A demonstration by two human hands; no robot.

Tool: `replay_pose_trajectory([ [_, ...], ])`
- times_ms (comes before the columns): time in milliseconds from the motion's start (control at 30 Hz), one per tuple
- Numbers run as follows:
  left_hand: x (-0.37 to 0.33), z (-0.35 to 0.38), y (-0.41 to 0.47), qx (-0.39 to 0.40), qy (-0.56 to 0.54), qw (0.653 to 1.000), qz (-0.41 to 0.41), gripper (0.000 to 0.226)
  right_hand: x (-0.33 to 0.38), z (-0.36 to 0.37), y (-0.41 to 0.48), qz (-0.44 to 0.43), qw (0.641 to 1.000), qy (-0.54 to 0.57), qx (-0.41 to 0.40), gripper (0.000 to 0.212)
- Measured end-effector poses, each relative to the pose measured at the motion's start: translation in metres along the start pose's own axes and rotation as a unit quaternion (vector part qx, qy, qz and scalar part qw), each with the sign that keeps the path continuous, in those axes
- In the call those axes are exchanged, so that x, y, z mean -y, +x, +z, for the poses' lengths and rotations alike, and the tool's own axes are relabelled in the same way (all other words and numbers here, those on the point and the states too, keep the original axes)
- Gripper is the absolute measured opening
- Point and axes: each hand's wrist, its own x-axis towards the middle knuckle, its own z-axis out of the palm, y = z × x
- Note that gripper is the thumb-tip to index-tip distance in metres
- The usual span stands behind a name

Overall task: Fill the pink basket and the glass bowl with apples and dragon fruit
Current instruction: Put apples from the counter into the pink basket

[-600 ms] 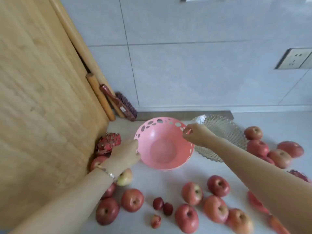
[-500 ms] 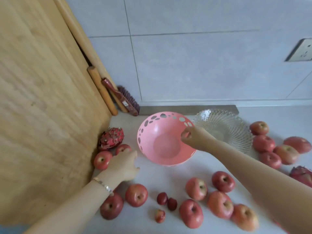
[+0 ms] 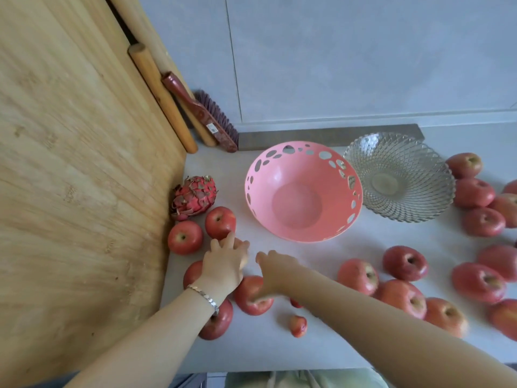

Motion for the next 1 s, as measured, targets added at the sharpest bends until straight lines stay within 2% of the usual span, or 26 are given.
replay_pose_trajectory([
  [67,0.002,0.002,0.002,0.001,-0.034,0.999,-0.001,0.053,0.006,0.015,0.007,0.012,1.0,-0.016,0.025,0.079],
  [200,0.005,-0.003,-0.001,-0.007,-0.068,0.998,0.0,0.053,0.007,0.032,0.011,0.02,0.999,0.034,0.012,0.054],
  [267,0.004,-0.011,-0.004,-0.02,-0.097,0.995,-0.011,0.06,0.003,0.03,0.004,0.022,0.999,0.047,-0.001,0.052],
  [367,0.0,-0.035,-0.01,-0.106,-0.147,0.983,-0.028,0.069,-0.009,0.007,-0.016,0.008,0.996,0.08,-0.049,0.053],
  [467,-0.009,-0.066,-0.01,-0.224,-0.215,0.95,-0.026,0.075,-0.029,-0.028,-0.033,-0.002,0.98,0.144,-0.137,0.062],
  [533,-0.018,-0.083,0.001,-0.261,-0.234,0.936,-0.009,0.076,-0.048,-0.049,-0.034,-0.003,0.968,0.155,-0.199,0.07],
  [600,-0.033,-0.097,0.017,-0.249,-0.225,0.942,0.01,0.075,-0.069,-0.069,-0.029,0.01,0.958,0.156,-0.241,0.073],
  [700,-0.061,-0.105,0.057,-0.178,-0.191,0.965,0.031,0.072,-0.098,-0.092,-0.017,0.048,0.951,0.158,-0.26,0.074],
  [867,-0.083,-0.093,0.122,-0.034,-0.052,0.997,0.044,0.071,-0.129,-0.106,0.01,0.075,0.962,0.138,-0.223,0.079],
  [1000,-0.079,-0.077,0.149,-0.001,-0.029,0.999,0.035,0.073,-0.14,-0.109,0.036,0.076,0.971,0.126,-0.189,0.094],
])
